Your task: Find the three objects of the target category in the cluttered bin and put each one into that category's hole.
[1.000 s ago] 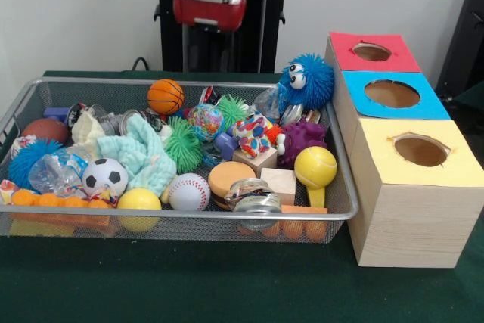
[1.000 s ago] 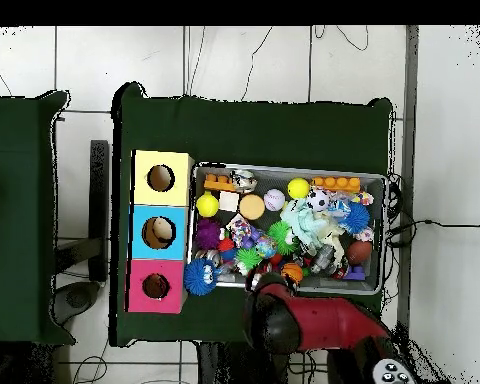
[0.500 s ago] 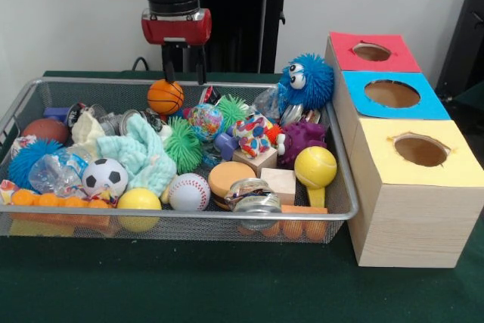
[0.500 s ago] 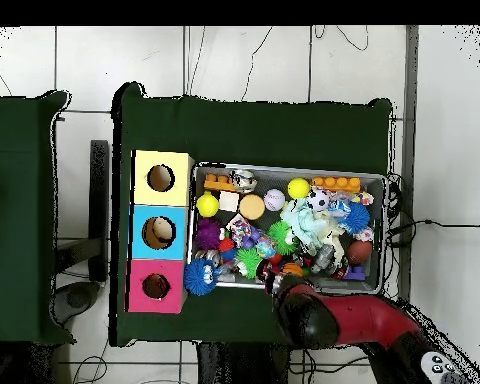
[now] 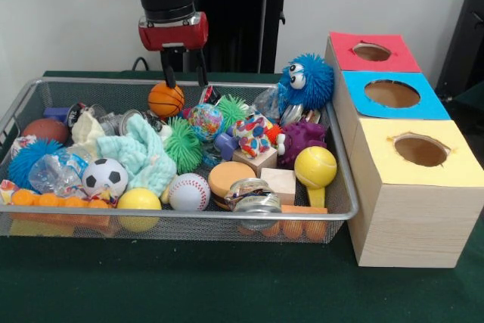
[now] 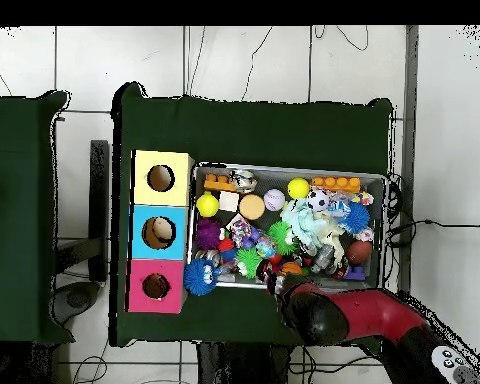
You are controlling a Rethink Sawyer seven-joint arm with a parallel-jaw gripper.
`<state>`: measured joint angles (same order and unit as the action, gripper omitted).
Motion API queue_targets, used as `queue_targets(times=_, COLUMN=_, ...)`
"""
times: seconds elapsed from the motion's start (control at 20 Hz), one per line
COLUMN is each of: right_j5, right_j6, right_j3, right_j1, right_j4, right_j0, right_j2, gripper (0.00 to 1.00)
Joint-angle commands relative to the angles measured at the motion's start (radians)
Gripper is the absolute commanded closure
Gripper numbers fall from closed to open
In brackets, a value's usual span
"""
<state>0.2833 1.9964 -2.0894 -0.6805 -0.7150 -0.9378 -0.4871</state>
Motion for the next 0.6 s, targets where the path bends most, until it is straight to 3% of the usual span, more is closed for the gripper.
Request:
queue_targets(times=0.05, right_j5=0.174, right_j6=-0.381, right_j3=0.135, right_j1=0.083, right_j4=-0.108, right_j0=-0.084, right_j2=-0.175, gripper=0.00)
queue_targets(times=0.6, right_j5=0.249, right_j6=-0.523, right_j3=0.228, right_j1=0.183, right_j4=-0.164, right_j0=-0.185, right_j2=-0.273, gripper=0.00)
